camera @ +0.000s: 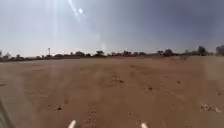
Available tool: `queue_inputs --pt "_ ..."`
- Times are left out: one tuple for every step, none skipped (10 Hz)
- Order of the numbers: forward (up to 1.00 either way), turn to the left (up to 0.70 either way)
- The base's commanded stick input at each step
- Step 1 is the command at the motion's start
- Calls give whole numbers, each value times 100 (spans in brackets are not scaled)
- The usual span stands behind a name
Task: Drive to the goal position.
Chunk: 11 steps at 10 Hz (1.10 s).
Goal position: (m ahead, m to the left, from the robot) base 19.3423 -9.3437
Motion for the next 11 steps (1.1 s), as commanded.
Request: queue_inputs --pt "50 0" --pt "50 0" --pt "50 0" --pt "50 0" --pt "50 0" --pt "50 -47" --pt "50 -50" --pt "50 -50" --pt "50 -35" --pt "50 -9" --pt "50 0"
